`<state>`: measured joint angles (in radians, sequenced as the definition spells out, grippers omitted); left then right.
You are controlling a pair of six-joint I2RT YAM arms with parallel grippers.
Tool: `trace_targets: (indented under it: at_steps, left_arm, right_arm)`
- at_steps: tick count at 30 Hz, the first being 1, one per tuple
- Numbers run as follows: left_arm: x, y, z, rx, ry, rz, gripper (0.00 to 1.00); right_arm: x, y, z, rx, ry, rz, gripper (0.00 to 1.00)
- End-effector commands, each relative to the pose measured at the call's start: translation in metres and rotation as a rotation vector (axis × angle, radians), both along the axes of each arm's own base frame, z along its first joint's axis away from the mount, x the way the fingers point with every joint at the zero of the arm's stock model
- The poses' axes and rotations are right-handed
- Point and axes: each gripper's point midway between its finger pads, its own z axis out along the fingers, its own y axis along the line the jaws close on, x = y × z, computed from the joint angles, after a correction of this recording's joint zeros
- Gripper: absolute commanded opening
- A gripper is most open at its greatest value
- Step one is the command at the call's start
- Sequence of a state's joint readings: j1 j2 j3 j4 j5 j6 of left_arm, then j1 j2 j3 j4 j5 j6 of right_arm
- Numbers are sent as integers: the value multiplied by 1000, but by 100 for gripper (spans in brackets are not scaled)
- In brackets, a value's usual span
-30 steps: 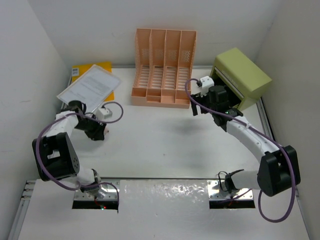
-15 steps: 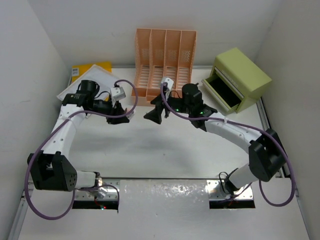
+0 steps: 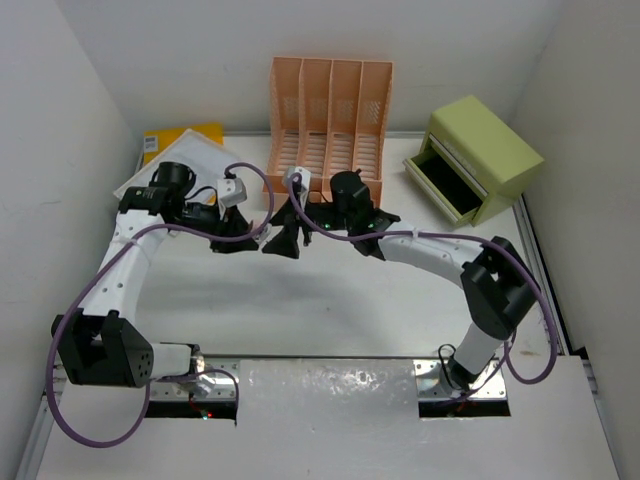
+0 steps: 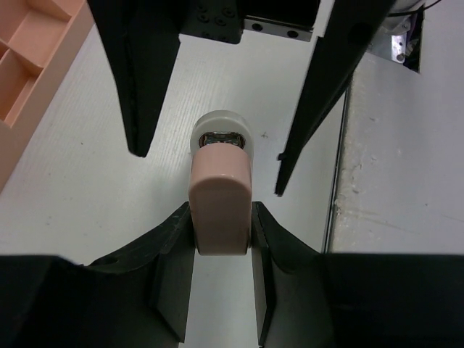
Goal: Organize the desk
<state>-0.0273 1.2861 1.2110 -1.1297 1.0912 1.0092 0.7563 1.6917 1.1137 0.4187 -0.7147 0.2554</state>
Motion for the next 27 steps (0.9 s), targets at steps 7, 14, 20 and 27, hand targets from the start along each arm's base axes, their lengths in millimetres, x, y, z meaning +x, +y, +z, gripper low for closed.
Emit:
trace_targets:
  at_steps: [7,14,20,27]
  left_arm:
    - [-9,-5,9,-39,-64,-57,0]
    - [-8,-5,8,-40,-67,-58,0]
    - [-8,-5,8,-36,-67,-57,0]
    - [-7,-5,11,-41,-72,-56,0]
  right_arm:
    - [-2,15,40,118,-61,65,71]
    - [-1,18,44,134,-47,65,60]
    - [-6,21,48,145,-42,89,52]
    - [-9,28,36,107,-8,106,24]
